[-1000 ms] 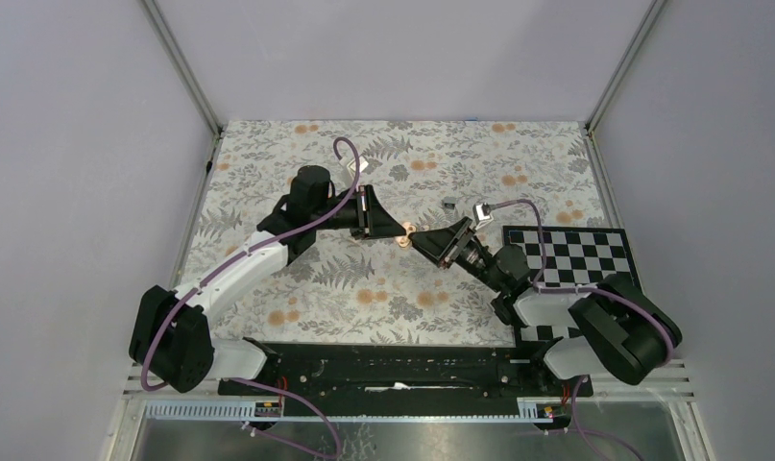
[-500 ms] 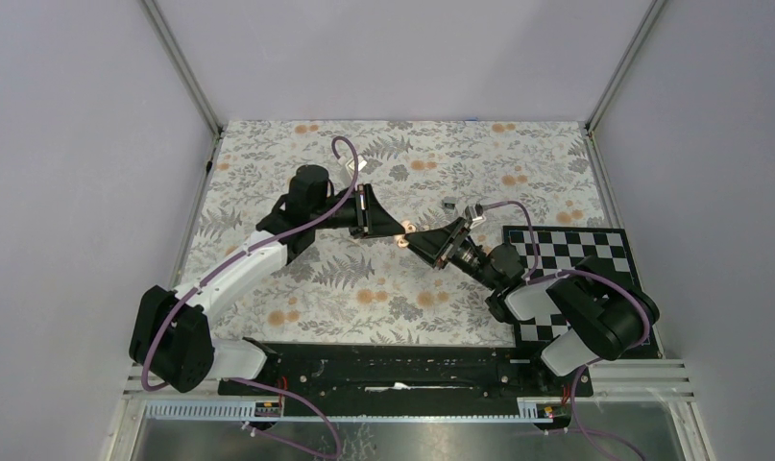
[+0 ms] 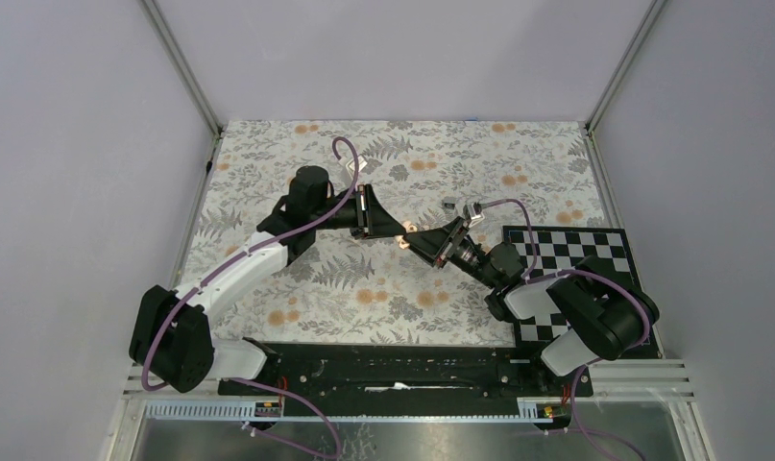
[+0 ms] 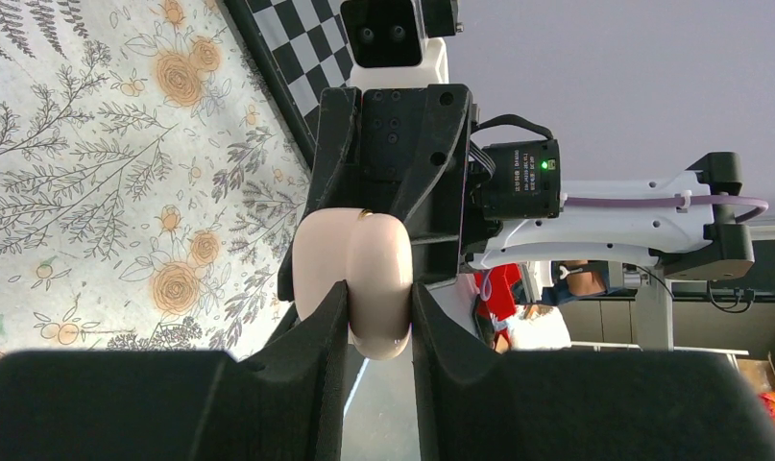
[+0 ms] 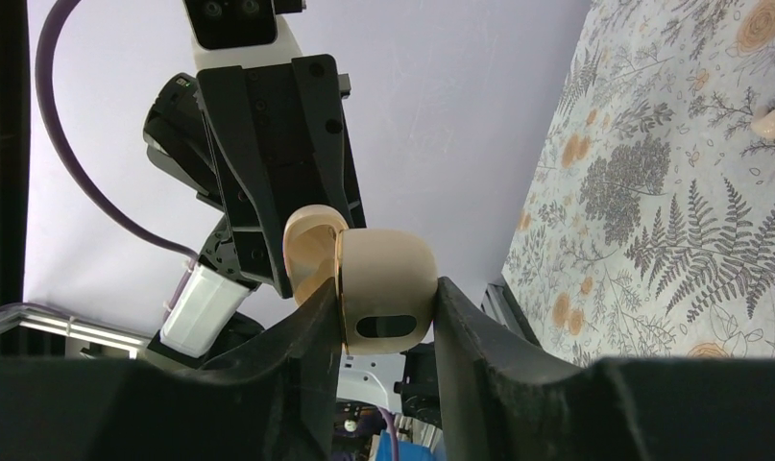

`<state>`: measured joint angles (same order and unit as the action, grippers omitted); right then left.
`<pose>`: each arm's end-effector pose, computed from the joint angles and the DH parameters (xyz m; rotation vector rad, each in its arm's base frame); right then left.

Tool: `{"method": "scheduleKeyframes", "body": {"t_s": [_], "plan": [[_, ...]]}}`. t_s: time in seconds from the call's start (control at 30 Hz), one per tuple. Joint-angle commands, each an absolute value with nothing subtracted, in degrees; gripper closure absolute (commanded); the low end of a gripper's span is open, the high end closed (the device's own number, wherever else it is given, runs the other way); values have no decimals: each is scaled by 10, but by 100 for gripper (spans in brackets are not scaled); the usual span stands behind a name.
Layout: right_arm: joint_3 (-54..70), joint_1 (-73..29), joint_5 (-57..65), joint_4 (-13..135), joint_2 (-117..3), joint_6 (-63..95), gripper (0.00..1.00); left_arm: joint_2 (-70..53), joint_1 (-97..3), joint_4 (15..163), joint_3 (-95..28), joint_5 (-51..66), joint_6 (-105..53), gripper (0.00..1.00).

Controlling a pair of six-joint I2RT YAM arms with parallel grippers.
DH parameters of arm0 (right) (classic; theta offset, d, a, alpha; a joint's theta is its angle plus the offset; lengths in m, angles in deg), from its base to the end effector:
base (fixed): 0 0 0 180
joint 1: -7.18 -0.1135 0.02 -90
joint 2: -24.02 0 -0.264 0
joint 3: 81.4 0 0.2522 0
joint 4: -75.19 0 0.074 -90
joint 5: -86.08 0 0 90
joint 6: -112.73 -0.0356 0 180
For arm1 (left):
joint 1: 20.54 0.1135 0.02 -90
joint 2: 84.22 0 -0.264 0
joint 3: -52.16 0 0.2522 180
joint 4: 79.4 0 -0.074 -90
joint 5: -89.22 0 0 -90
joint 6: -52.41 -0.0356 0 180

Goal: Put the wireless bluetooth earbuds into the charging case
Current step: Adjust the charging case.

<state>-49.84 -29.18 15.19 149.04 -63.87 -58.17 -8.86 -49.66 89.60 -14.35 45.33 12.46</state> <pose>0.1966 0.1592 0.1998 0.2538 1.5435 1.9096 0.2455 -0.1661 0.2966 0.2358 2.1804 -1.6294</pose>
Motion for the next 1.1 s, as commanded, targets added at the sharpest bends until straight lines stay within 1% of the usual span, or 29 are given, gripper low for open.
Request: {"method": "scheduleKeyframes", "body": {"t_s": [0.0, 0.03, 0.07, 0.1, 0.13, 0.17, 0.2, 0.23, 0.27, 0.33, 0.37, 0.43, 0.53, 0.63, 0.73, 0.83, 0.93, 1.0, 1.07], "plan": [[-493, -289, 149, 1576, -619, -567, 78, -113, -494, 938, -140, 464, 129, 100], [-494, -289, 149, 1575, -617, -565, 82, -115, -494, 937, -140, 463, 128, 100], [-496, -289, 149, 1574, -615, -565, 87, -116, -493, 933, -142, 463, 125, 96], [-496, -289, 149, 1572, -613, -564, 92, -115, -493, 924, -145, 463, 118, 85], [-498, -289, 148, 1571, -612, -564, 95, -113, -492, 911, -151, 462, 111, 69], [-500, -289, 145, 1570, -609, -564, 99, -111, -491, 897, -156, 461, 104, 56], [-502, -289, 142, 1567, -606, -562, 100, -109, -489, 883, -160, 459, 96, 44], [-505, -289, 140, 1563, -602, -561, 100, -107, -487, 872, -164, 455, 91, 34], [-505, -289, 141, 1553, -597, -558, 100, -107, -483, 863, -165, 452, 88, 25], [-503, -289, 145, 1529, -585, -549, 100, -110, -478, 858, -163, 448, 87, 13], [-503, -289, 146, 1523, -579, -543, 100, -111, -478, 858, -161, 446, 85, 10], [-503, -289, 146, 1511, -567, -536, 100, -111, -478, 857, -160, 447, 84, 9], [-496, -289, 154, 1484, -557, -521, 100, -112, -477, 873, -155, 455, 94, 15], [-493, -288, 157, 1466, -552, -514, 100, -118, -475, 946, -133, 481, 137, 18], [-494, -289, 156, 1466, -552, -514, 100, -118, -473, 1031, -113, 516, 192, 18], [-493, -289, 157, 1465, -552, -514, 100, -111, -473, 1032, -116, 525, 192, 19], [-489, -288, 161, 1465, -555, -515, 100, -110, -473, 1027, -121, 528, 186, 24], [-487, -289, 162, 1466, -559, -515, 100, -109, -473, 1016, -130, 525, 178, 31], [-489, -289, 161, 1472, -562, -517, 100, -108, -476, 981, -145, 521, 153, 33]]}}
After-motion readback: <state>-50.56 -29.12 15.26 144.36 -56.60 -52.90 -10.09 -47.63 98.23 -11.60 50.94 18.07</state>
